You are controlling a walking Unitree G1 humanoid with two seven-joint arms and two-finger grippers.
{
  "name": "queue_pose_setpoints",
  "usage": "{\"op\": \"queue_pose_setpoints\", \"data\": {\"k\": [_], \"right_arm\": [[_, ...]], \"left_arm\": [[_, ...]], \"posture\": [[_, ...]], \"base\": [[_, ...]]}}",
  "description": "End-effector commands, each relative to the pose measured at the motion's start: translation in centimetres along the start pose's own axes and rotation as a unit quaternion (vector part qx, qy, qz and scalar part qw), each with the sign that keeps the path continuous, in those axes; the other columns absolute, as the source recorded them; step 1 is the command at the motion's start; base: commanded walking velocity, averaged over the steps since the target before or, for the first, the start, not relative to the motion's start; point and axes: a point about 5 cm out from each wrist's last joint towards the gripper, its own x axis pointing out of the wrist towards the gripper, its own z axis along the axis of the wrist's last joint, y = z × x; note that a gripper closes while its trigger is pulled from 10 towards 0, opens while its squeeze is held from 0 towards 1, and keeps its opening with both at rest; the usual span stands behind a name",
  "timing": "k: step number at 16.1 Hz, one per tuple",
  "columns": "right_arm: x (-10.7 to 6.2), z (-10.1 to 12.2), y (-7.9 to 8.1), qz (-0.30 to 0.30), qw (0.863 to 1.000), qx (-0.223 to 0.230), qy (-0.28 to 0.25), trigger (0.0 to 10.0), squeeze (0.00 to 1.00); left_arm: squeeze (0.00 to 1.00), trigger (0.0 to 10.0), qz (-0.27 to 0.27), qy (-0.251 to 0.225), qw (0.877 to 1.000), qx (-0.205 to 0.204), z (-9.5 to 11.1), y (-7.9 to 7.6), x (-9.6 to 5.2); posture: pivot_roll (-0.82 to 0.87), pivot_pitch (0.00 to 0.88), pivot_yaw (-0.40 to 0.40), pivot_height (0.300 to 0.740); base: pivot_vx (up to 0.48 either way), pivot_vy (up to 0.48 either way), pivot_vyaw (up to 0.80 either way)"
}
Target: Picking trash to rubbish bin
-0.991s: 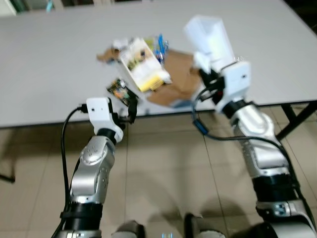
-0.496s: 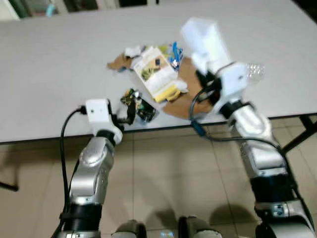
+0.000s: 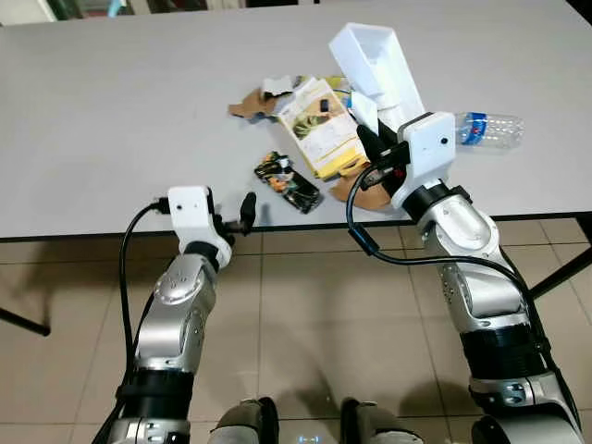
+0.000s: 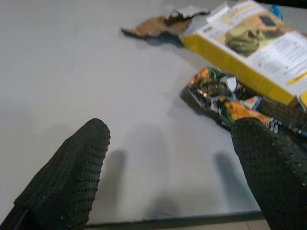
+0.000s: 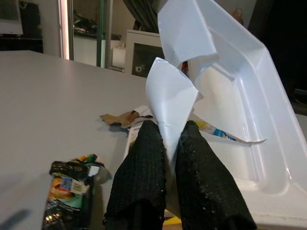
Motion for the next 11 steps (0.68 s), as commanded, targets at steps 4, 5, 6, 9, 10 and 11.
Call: {"op": "queue_pose_setpoints", "data": {"k": [4,5,6,9,10,11], "right_arm": [[-0.4,0.2,0.2,-0.005,1.0,-0.001,-0.001,10.0,0.0],[-0.5,0.2,0.2,-0.005,1.0,-0.001,-0.001,10.0,0.0],[-0.5,0.3,0.3,-0.006,1.0,-0.002,-0.001,10.0,0.0],[-0.9,0.6,0.6,-0.01,1.0,-0.001,-0.005,10.0,0.0],[-1.0,0.6,0.6,-0.012,1.0,-0.001,-0.005,10.0,0.0],[-1.1,0.7,0.6,-0.015,1.0,-0.001,-0.005,10.0,0.0]], "left_arm": [[0.0,10.0,-0.013,-0.002,1.0,0.005,0.0,-0.3,2.0],[0.0,10.0,-0.013,-0.003,1.0,0.004,0.1,-0.3,2.2],[0.0,10.0,-0.014,-0.003,1.0,0.005,0.1,-0.3,2.4],[0.0,10.0,-0.019,-0.002,1.0,0.009,0.2,-0.2,3.3],[0.0,10.0,-0.021,-0.002,1.0,0.009,0.2,-0.2,3.4],[0.0,10.0,-0.027,-0.003,1.0,0.007,0.3,-0.5,3.6]], "posture": [[-0.11,0.231,0.093,0.74],[-0.11,0.231,0.093,0.74],[-0.12,0.237,0.096,0.74],[-0.14,0.248,0.118,0.74],[-0.14,0.248,0.12,0.74],[-0.14,0.25,0.124,0.74]], "base": [[0.0,0.0,0.0],[0.0,0.0,0.0],[0.0,0.0,0.0],[0.0,0.0,0.0],[0.0,0.0,0.0],[0.0,0.0,0.0]]}}
